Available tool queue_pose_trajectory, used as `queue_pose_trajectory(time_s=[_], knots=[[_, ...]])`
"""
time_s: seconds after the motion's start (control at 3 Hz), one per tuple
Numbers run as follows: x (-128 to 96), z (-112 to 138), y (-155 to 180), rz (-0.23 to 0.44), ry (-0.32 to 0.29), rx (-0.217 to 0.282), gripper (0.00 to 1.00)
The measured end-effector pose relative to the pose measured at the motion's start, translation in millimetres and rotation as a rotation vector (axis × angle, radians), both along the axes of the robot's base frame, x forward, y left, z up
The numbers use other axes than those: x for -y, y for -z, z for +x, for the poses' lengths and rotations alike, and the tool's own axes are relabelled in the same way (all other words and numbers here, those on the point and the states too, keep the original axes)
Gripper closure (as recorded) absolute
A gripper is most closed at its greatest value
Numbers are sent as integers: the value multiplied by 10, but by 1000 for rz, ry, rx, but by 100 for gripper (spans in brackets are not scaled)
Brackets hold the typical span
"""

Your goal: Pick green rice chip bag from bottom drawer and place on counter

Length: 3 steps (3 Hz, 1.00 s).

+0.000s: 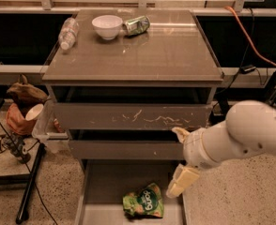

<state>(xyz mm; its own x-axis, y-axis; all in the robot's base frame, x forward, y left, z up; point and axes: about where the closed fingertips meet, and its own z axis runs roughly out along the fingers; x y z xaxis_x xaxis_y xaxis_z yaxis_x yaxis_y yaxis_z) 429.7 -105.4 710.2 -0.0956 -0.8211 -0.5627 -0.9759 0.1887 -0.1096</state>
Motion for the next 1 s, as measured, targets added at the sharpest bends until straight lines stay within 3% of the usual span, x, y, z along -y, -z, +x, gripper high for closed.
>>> queue_pose_trajectory(time_s=[0.33, 0.67, 1.0], knots=[[-242, 276, 795, 71, -6, 1, 0], [-438, 653, 1468, 118, 13, 41, 0], [-611, 930, 2222, 170, 75, 56, 0]])
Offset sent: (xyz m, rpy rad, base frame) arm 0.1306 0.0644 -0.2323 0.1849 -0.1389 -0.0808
